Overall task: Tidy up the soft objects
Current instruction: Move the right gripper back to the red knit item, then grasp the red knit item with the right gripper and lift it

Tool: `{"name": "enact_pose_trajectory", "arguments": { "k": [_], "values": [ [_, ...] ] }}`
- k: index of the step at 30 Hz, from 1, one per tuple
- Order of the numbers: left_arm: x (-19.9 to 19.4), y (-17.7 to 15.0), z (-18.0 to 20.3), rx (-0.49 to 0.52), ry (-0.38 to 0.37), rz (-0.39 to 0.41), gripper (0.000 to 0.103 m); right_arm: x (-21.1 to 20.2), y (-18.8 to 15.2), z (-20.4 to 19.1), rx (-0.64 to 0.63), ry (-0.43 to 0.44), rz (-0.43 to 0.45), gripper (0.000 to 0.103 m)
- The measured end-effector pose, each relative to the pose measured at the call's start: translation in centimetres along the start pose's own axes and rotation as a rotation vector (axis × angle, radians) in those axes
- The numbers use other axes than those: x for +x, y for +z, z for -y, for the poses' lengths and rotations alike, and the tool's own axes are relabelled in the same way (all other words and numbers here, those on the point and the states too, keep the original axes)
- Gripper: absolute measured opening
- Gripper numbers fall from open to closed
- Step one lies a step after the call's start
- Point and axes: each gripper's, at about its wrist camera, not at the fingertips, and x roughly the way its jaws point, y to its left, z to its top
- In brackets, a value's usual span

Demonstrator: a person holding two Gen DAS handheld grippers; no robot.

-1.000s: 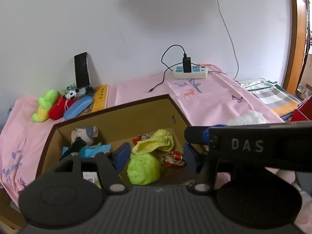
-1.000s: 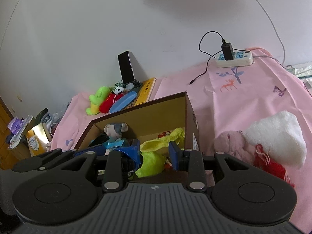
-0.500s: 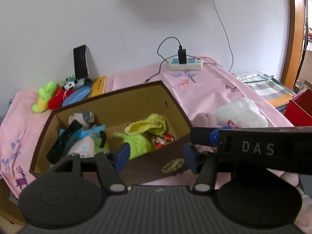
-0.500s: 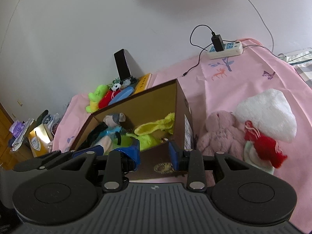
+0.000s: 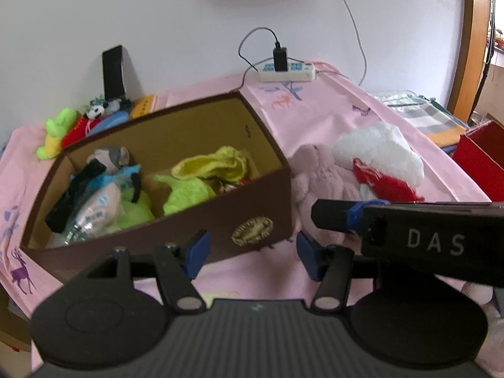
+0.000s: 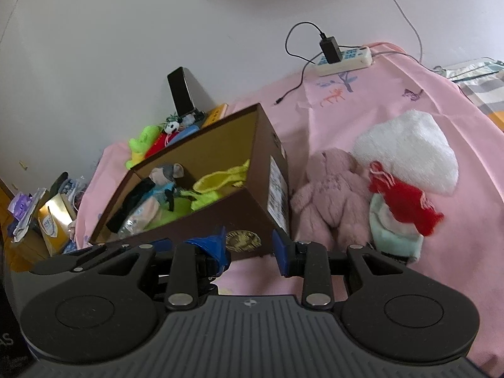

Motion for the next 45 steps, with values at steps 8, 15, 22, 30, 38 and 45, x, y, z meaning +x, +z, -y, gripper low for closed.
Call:
{"name": "enact_pose_trajectory", "arguments": {
  "k": [8, 15, 22, 30, 38, 45],
  "values": [
    [1.7, -1.6, 1.9, 0.022, -0.059, -0.045, 0.059, 0.2, -1.1, 2.4, 0.037, -0.03, -0.026, 0.016],
    [2.8, -2.1, 4.4, 0.072, -0.151, -0.047, 0.06, 0.0, -1.0, 5.6, 0.107, -0.059, -0.024, 0.016],
    [3.5, -1.9, 7.0, 0.124, -0.257, -0.022, 0.061, -1.4, -0.2, 9.0, 0.15, -0.111, 0.022, 0.016],
    [4.3, -0.3, 9.1, 0.163, -0.343, 0.038, 0.061, -1.6, 1.3, 11.9, 0.201, -0.132, 0.066, 0.016],
    [6.7, 2.5, 10.9, 0.157, -0.425, 0.079, 0.061, -0.2, 2.4, 14.2, 0.25, -0.115, 0.05, 0.016],
    [10.3, 2.9, 11.5, 0.126, -0.468, 0.005, 0.061, 1.0, 3.0, 15.3, 0.293, -0.07, 0.023, 0.016]
  ]
}}
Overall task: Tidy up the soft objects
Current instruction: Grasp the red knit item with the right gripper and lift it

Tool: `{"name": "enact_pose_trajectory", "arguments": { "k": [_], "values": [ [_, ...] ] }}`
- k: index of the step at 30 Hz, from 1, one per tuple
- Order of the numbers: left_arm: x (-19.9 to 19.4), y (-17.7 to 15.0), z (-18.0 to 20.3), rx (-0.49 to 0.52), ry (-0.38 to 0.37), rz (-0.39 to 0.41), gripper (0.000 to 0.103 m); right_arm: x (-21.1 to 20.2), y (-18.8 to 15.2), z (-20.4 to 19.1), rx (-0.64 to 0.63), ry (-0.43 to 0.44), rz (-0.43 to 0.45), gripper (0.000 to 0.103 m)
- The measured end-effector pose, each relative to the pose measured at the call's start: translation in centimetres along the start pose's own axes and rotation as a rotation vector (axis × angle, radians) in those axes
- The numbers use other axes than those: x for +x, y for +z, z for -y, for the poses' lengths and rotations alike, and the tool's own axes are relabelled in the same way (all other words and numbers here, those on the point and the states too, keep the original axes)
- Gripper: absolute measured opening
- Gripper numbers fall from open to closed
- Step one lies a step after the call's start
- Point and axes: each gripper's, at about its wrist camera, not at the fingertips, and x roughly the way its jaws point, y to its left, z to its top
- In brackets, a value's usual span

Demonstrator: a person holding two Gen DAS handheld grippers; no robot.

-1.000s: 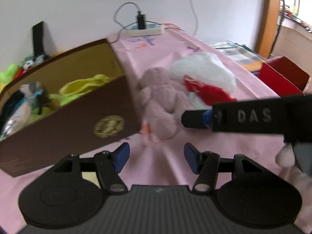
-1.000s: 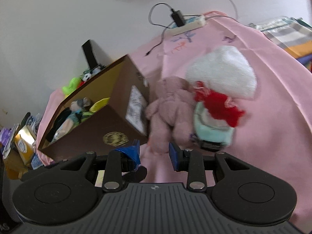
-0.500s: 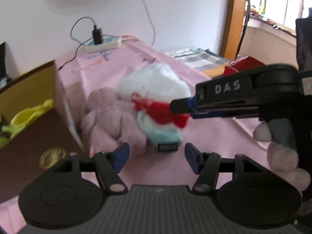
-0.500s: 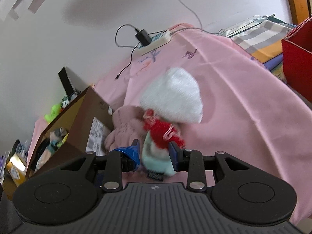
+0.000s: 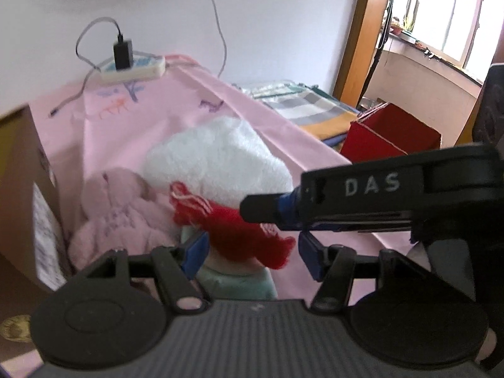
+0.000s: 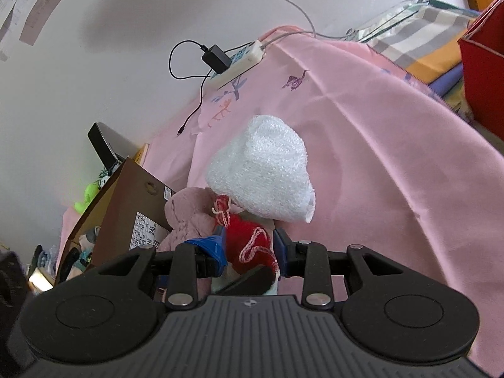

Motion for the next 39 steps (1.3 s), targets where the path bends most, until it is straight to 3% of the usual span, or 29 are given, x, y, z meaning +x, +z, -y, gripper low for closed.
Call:
{"name": "enact_pose_trajectory", "arguments": {
  "k": [5, 10, 17, 28, 39],
  "values": [
    [1.3, -0.7, -0.5, -0.014, -0.006, -0.025, 0.061, 1.1, -0.1, 0.0, -0.006, 0.006, -0.034, 0.016],
    [1.7, -1.0, -0.3, 0.021, -0.004, -0.025, 0.052, 1.5, -0.5, -0.1, -0.037, 0.008, -0.045, 0.015],
    [0.6, -1.3, 0.8, 0.066, 0.005, 0.002, 0.048, 0.4, -1.1, -0.6, -0.069, 0.017, -0.028, 0.013],
    [-4.4, -2.2, 2.8, 0.116, 0.034, 0.087, 0.046, -3.1, -2.7, -3.2, -0.143, 0.06, 0.013, 0.013],
    [-10.9, -5.1, 1.2, 0.114, 0.129, 0.149, 0.046, -3.8, -5.8, -8.7, -0.241, 0.151, -0.015, 0.013]
  ]
}}
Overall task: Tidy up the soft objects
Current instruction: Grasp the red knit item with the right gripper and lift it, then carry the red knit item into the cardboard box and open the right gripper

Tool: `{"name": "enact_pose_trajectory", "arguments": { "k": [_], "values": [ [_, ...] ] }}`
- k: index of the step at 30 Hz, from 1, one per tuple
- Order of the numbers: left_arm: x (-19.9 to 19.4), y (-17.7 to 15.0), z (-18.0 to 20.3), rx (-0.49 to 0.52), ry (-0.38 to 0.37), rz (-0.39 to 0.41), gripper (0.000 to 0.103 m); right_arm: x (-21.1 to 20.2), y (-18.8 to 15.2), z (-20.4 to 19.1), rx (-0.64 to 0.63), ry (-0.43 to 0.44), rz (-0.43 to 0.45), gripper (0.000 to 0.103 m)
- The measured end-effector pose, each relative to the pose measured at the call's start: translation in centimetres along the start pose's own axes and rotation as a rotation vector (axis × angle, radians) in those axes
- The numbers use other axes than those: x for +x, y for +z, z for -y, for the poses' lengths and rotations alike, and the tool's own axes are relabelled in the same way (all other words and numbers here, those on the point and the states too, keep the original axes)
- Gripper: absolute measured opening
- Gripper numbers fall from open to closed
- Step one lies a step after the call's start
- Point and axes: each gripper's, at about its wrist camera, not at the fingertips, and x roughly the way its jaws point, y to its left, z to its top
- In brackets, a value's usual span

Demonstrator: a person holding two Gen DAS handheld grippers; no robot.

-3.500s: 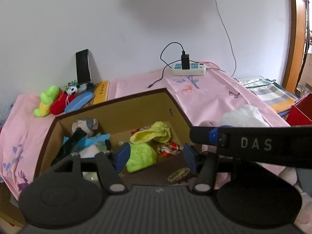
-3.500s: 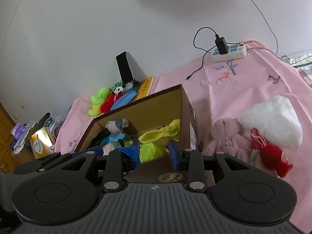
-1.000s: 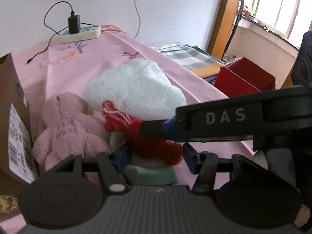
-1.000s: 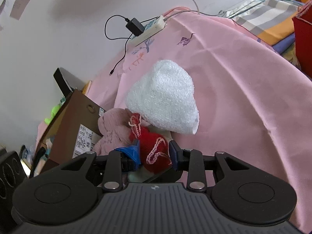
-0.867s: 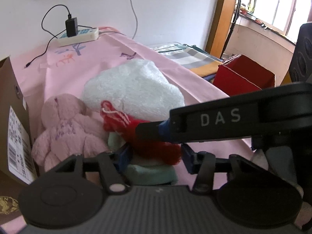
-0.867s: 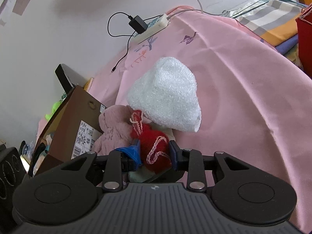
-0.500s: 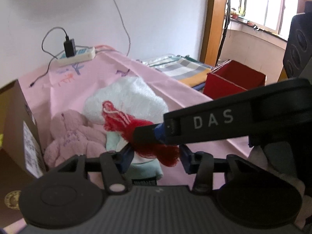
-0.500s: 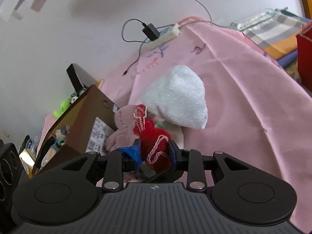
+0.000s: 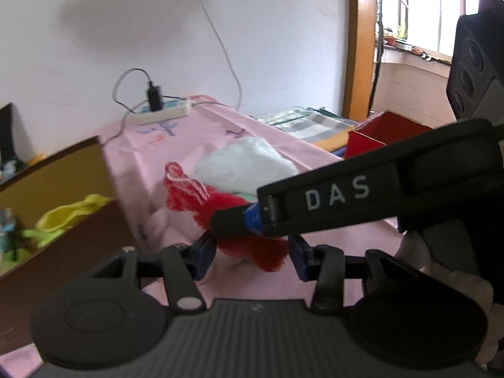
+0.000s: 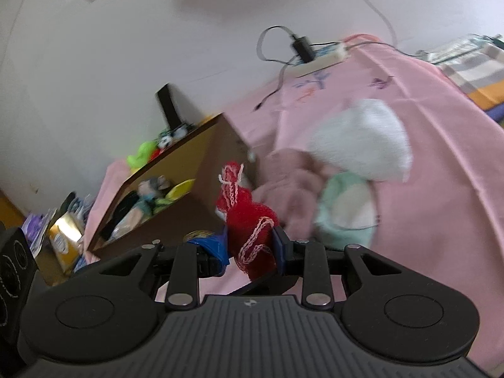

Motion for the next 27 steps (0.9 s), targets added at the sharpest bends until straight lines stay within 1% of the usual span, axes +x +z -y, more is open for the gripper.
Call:
{"name": "enact_pose_trajectory", "arguments": {
  "k": [8, 15, 20, 24, 27],
  "values": [
    [-3.8, -1.5, -3.7, -0.04, 0.092, 0.036, 0.046, 2.1, -0.3, -5.0, -0.101, 0.066, -0.028, 0.013],
    [-5.7, -0.8, -7.7, -0.049, 0.164, 0.089, 0.046, 4.2, 1.0, -9.1, -0.178, 0.119, 0.003, 0.013],
    [-5.3, 1.0, -10.5, -0.053, 0.168, 0.101, 0.046, 6.0, 2.7, -10.6, -0.191, 0.117, 0.042, 0.013],
    [-4.3, 2.5, -12.4, -0.058, 0.15, 0.102, 0.046, 7.1, 4.0, -10.6, -0.153, 0.105, 0.066, 0.013],
    [-3.0, 3.4, -13.5, -0.064, 0.135, 0.085, 0.047, 8.2, 4.7, -10.4, -0.132, 0.082, 0.078, 0.013]
  ]
}}
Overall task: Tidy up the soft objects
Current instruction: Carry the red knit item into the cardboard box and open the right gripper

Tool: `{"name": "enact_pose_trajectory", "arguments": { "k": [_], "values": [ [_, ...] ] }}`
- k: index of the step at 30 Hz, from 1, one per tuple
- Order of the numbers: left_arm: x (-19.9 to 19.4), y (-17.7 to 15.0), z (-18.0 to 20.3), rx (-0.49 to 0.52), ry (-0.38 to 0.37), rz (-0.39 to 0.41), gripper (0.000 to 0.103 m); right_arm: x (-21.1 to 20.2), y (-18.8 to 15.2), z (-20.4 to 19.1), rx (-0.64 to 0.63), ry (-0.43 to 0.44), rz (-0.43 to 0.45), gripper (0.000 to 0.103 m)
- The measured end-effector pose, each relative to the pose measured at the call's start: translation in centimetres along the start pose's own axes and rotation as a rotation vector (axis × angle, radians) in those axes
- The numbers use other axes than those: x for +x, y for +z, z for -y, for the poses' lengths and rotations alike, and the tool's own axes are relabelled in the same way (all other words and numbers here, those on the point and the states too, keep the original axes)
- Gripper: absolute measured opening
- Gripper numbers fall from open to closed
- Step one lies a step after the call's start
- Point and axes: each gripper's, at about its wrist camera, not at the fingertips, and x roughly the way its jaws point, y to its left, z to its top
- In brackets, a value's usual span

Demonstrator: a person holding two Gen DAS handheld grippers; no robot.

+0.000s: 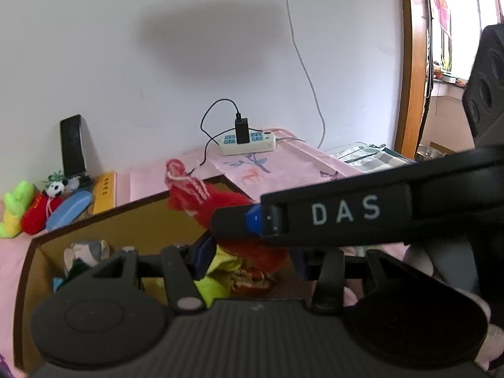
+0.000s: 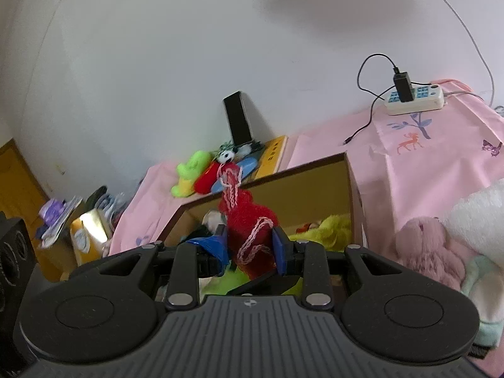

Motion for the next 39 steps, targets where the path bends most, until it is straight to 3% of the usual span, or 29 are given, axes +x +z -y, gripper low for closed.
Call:
{"name": "enact_pose_trajectory", "arguments": {
  "k": [12, 19, 26, 39],
  "values": [
    [6.3, -0.4, -2.1, -0.075, -0.03, -0.13, 0.052, 3.2, -0.4, 2.1, 0.036, -0.127, -0.033, 0.014],
    [7.3, -1.2, -2.3, -0.083, -0.014, -0.149, 0.057, 3.2, -0.8, 3.1, 0.07, -0.119, -0.037, 0.015],
    [6.3, -1.3, -2.4, -0.115, 0.006, -0.135, 0.057, 2.0, -1.1, 3.2, 0.083, -0.106, -0.022, 0.015],
    [1.9, -0.9, 0.6, -0.111, 0.053, -0.073, 0.059, -2.6, -2.1, 3.2, 0.092, -0.074, 0.03, 0.015]
  ]
}}
